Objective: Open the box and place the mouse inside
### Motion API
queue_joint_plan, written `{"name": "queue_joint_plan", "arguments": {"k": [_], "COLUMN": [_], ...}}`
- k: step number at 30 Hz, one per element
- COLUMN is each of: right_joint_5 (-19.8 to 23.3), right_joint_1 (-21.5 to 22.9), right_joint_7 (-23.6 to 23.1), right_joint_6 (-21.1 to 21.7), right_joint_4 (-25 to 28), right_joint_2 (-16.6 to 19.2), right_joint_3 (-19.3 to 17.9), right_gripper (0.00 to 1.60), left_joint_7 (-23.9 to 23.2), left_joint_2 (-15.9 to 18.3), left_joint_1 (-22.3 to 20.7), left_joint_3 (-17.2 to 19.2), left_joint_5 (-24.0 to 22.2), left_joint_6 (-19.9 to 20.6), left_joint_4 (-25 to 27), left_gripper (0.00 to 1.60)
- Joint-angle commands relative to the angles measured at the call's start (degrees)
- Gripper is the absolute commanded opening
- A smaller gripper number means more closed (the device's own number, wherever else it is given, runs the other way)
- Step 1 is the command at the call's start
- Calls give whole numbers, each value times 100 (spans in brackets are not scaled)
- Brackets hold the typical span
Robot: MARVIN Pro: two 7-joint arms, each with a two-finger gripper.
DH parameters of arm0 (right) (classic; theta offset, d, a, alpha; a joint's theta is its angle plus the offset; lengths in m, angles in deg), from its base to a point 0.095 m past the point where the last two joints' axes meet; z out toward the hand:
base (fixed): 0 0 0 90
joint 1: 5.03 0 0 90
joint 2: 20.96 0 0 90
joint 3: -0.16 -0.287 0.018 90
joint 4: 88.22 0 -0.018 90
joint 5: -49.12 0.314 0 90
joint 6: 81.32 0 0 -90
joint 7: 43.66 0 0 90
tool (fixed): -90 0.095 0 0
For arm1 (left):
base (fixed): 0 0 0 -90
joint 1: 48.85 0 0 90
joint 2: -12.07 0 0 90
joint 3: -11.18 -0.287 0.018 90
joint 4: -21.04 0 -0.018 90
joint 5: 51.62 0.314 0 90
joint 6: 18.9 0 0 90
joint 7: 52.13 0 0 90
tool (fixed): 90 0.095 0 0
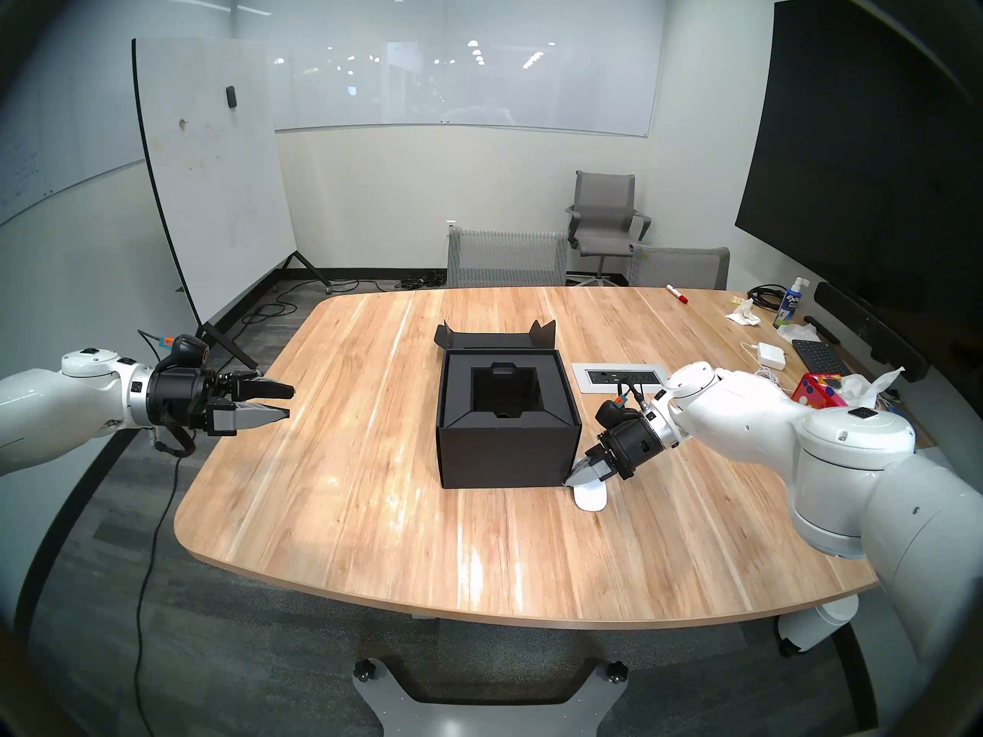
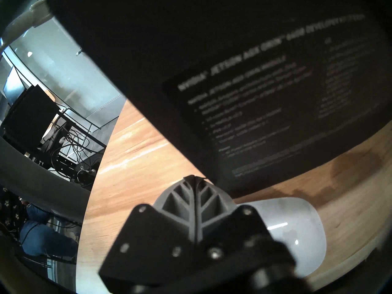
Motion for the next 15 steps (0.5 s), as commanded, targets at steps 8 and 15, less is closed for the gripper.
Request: {"name": "queue_joint_plan", "arguments": {"k": [8, 15], "right_joint_5": [-14, -249], "right_joint_1": [134, 193], "right_joint_7": [3, 3], "right_joint_6": [418, 979], "right_joint_4": [-137, -129], "right_joint_2": [-162, -209], "right_joint_3": [325, 779], "right_gripper": [0, 0], "left_joint_7": [-1, -1], "left_joint_2": [-15, -15], "left_joint_1": [-65, -65], "left_joint_3": [62, 62], "left_joint_5": [-43, -43], "left_joint_6": [4, 4], "left_joint_4": [13, 12], "left_gripper": [160, 160]}}
